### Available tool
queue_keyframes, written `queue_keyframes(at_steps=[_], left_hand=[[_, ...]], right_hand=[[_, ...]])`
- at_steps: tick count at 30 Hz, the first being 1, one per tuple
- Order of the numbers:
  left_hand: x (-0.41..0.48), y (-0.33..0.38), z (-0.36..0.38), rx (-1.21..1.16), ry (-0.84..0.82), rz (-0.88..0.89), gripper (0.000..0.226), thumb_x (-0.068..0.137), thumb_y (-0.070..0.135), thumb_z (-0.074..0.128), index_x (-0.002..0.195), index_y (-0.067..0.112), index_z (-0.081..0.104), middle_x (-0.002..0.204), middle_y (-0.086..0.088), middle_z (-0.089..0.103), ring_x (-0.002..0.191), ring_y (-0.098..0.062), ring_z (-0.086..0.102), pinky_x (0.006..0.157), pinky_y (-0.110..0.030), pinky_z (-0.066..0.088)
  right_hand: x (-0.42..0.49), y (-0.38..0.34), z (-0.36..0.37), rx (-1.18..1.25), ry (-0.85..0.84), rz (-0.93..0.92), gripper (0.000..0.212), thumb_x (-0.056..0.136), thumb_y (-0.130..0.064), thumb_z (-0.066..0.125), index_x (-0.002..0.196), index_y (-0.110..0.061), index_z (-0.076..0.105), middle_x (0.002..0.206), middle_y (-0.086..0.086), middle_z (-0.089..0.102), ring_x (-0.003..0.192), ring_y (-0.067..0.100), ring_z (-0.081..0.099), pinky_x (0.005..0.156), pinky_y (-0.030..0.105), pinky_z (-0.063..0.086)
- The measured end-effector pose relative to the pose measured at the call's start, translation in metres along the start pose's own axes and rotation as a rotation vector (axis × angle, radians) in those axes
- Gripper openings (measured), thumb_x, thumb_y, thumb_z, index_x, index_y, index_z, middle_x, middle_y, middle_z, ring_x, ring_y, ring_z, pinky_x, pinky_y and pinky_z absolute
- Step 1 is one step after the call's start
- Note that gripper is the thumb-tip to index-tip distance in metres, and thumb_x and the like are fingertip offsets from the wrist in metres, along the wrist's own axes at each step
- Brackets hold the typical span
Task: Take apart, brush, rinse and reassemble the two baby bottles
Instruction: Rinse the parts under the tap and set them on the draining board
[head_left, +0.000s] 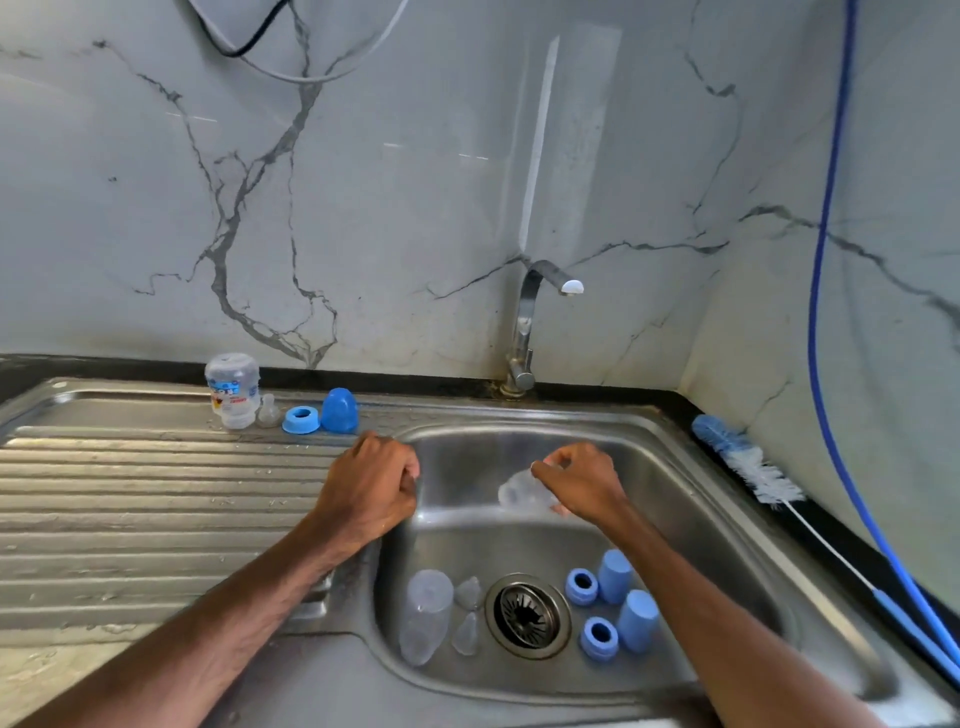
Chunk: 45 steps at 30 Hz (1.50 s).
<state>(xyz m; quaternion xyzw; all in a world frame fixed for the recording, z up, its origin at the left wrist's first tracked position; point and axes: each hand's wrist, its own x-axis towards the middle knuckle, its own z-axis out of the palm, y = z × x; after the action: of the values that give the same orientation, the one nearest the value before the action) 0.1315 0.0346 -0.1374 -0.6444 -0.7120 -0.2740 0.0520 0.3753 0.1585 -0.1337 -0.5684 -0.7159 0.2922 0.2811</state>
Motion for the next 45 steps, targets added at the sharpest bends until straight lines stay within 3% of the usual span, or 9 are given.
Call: queue_keyframes(at_steps=[5, 11, 14, 18, 22, 25, 31, 37, 45], left_hand=[[0.013, 0.005, 0.002, -0.048, 0.041, 0.014, 0.019, 0.082, 0.009, 0.065, 0.084, 0.028, 0.068, 0.09, 0.012, 0.069, 0.097, -0.014, 0.061, 0.083, -0.034, 0.052], [0.073, 0.038, 0.015, 0.106, 0.118, 0.246, 0.052, 0.084, 0.001, 0.061, 0.136, 0.007, 0.057, 0.133, -0.009, 0.06, 0.127, -0.027, 0.051, 0.109, -0.036, 0.041], [0.115, 0.057, 0.023, 0.313, 0.166, 0.397, 0.074, 0.083, -0.004, 0.055, 0.153, 0.002, 0.034, 0.158, -0.017, 0.037, 0.145, -0.031, 0.036, 0.121, -0.039, 0.031], [0.154, 0.07, 0.038, 0.607, 0.127, 0.587, 0.084, 0.091, -0.001, 0.045, 0.163, 0.006, 0.001, 0.171, -0.016, -0.005, 0.158, -0.029, 0.005, 0.128, -0.043, 0.016], [0.173, 0.076, 0.058, 0.809, 0.026, 0.641, 0.079, 0.099, 0.009, 0.054, 0.163, 0.009, 0.007, 0.172, -0.013, -0.001, 0.159, -0.029, 0.001, 0.129, -0.047, 0.007], [0.173, 0.077, 0.065, 0.888, -0.004, 0.569, 0.071, 0.1, 0.013, 0.061, 0.16, 0.01, 0.022, 0.17, -0.013, 0.013, 0.158, -0.031, 0.005, 0.128, -0.047, 0.012], [0.153, 0.07, 0.067, 0.643, 0.042, 0.4, 0.071, 0.096, 0.005, 0.061, 0.157, 0.006, 0.024, 0.161, -0.013, 0.033, 0.148, -0.028, 0.032, 0.12, -0.041, 0.033], [0.13, 0.056, 0.072, 0.415, -0.015, 0.329, 0.094, 0.091, -0.004, 0.061, 0.163, 0.008, 0.002, 0.172, -0.01, 0.007, 0.158, -0.023, 0.011, 0.129, -0.036, 0.011], [0.102, 0.039, 0.082, 0.179, -0.007, 0.241, 0.099, 0.09, -0.006, 0.06, 0.163, 0.01, -0.004, 0.172, -0.006, -0.002, 0.159, -0.019, 0.0, 0.129, -0.031, 0.007]], right_hand=[[0.014, -0.013, -0.004, 0.826, -0.105, 0.334, 0.038, 0.088, -0.012, 0.077, 0.119, 0.004, 0.063, 0.12, 0.028, 0.066, 0.102, 0.042, 0.072, 0.08, 0.05, 0.064], [0.008, -0.002, 0.016, 1.081, -0.306, 0.443, 0.044, 0.086, -0.002, 0.058, 0.13, -0.002, 0.052, 0.127, 0.028, 0.052, 0.106, 0.045, 0.062, 0.072, 0.053, 0.062], [0.014, 0.002, 0.014, 0.971, -0.316, 0.367, 0.034, 0.085, -0.004, 0.062, 0.118, -0.005, 0.059, 0.133, 0.02, 0.05, 0.115, 0.042, 0.06, 0.078, 0.055, 0.063], [0.019, 0.009, 0.018, 0.592, -0.276, 0.256, 0.057, 0.076, -0.008, 0.077, 0.128, -0.02, 0.056, 0.119, 0.009, 0.066, 0.107, 0.028, 0.067, 0.079, 0.044, 0.064], [0.025, 0.006, 0.027, 0.108, -0.109, 0.009, 0.056, 0.072, -0.014, 0.087, 0.117, -0.026, 0.056, 0.114, -0.004, 0.066, 0.095, 0.01, 0.067, 0.078, 0.02, 0.056], [0.025, 0.004, 0.035, -0.073, -0.075, -0.099, 0.066, 0.074, -0.027, 0.088, 0.131, -0.022, 0.056, 0.122, -0.003, 0.067, 0.108, 0.016, 0.067, 0.087, 0.021, 0.052], [0.025, 0.012, 0.026, -0.005, -0.01, -0.117, 0.068, 0.074, -0.024, 0.091, 0.132, -0.021, 0.057, 0.117, -0.006, 0.067, 0.099, 0.01, 0.063, 0.071, 0.009, 0.045], [0.023, 0.01, 0.027, -0.046, 0.009, -0.152, 0.054, 0.084, -0.019, 0.085, 0.131, -0.013, 0.058, 0.123, 0.005, 0.068, 0.109, 0.02, 0.067, 0.089, 0.025, 0.054], [0.023, 0.009, 0.023, 0.026, 0.129, -0.175, 0.074, 0.075, -0.021, 0.092, 0.139, -0.019, 0.054, 0.13, -0.001, 0.067, 0.106, 0.009, 0.061, 0.078, 0.013, 0.049]])
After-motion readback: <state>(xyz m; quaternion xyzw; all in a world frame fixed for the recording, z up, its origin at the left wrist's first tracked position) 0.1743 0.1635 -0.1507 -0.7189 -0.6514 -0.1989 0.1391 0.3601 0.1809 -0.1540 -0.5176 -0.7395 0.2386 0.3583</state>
